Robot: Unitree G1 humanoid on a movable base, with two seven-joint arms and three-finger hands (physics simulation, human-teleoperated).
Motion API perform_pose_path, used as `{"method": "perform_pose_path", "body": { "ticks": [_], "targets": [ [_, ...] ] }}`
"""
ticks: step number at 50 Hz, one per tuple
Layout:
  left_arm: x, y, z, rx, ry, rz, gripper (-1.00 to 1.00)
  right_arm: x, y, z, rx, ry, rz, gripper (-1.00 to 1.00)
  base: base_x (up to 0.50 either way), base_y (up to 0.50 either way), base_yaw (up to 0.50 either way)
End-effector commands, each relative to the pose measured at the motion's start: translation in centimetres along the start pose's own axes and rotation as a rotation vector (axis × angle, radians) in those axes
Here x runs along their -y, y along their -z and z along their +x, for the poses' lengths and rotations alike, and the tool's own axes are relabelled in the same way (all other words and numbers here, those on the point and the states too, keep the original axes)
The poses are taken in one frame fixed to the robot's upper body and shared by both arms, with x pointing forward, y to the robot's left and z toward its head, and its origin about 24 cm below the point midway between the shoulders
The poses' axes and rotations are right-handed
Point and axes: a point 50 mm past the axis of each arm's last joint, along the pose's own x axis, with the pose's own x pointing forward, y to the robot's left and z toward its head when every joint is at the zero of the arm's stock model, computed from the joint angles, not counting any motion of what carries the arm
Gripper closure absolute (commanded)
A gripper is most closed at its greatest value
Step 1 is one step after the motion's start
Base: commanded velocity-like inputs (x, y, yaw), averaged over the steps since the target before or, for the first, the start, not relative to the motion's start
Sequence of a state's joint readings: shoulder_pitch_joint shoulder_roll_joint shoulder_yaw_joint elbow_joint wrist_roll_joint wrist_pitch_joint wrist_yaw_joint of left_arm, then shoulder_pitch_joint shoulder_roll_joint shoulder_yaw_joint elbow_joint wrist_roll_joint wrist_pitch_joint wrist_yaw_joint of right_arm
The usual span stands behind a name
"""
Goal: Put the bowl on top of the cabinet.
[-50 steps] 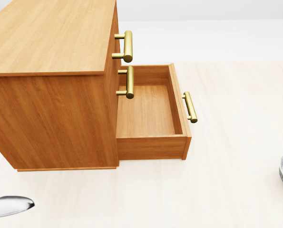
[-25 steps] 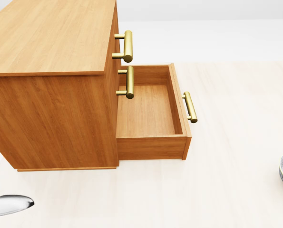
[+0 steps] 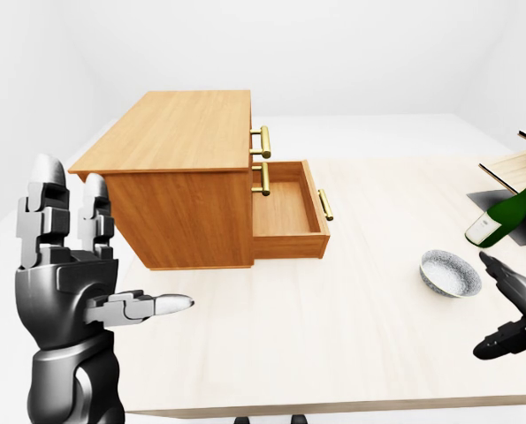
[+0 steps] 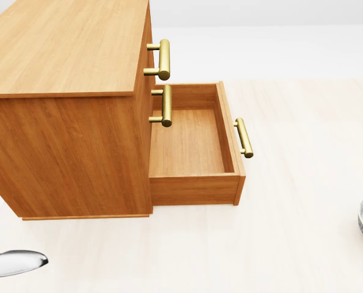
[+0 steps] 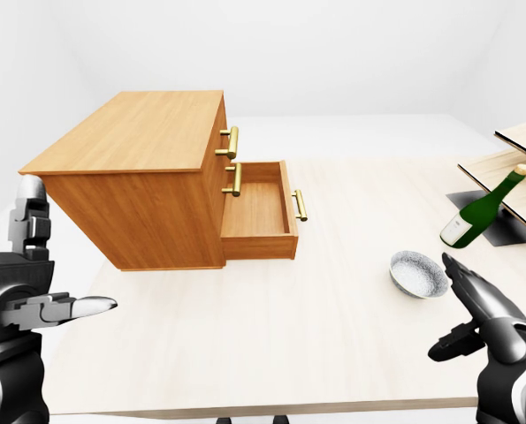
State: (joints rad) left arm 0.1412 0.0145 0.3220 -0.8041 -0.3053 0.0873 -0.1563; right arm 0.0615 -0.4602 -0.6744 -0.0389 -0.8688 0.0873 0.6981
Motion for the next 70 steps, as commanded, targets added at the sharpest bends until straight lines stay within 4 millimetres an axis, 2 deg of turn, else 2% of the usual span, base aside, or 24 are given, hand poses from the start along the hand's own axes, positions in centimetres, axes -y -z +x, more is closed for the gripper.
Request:
{"method": "perform_pose_path", "body": {
  "ticks": [1,11,26,37,56,70],
  "targets": [
    [0.1,0.2,-0.1,-0.008,0.002,0.0,-1.0,-0.4,0.7,0.6,-0.029,-0.038,0.001,-1.0,0.0,0.0,0.0],
    [0.0,0.3,0.0,-0.014,0.0,0.002,-1.0,-0.4,0.9,0.9,-0.042,-0.055,-0.013,-1.0,0.0,0.0,0.0],
    [-0.1,0.1,0.0,-0.003,-0.002,0.002,-1.0,0.2,-1.2,1.8,-0.003,-0.046,-0.086,-1.0,0.0,0.0,0.0],
    [-0.1,0.0,0.0,0.0,-0.002,0.002,-1.0,0.0,-1.8,2.2,0.008,-0.059,-0.095,-1.0,0.0,0.0,0.0],
    [0.0,0.0,0.0,-0.001,-0.001,-0.001,-1.0,-1.1,-2.0,3.1,0.014,-0.121,-0.086,-1.0,0.0,0.0,0.0],
    [0.0,-0.1,0.0,0.003,0.0,0.0,-1.0,-1.6,-1.0,3.6,-0.009,-0.146,-0.056,-1.0,0.0,0.0,0.0]
  ]
}}
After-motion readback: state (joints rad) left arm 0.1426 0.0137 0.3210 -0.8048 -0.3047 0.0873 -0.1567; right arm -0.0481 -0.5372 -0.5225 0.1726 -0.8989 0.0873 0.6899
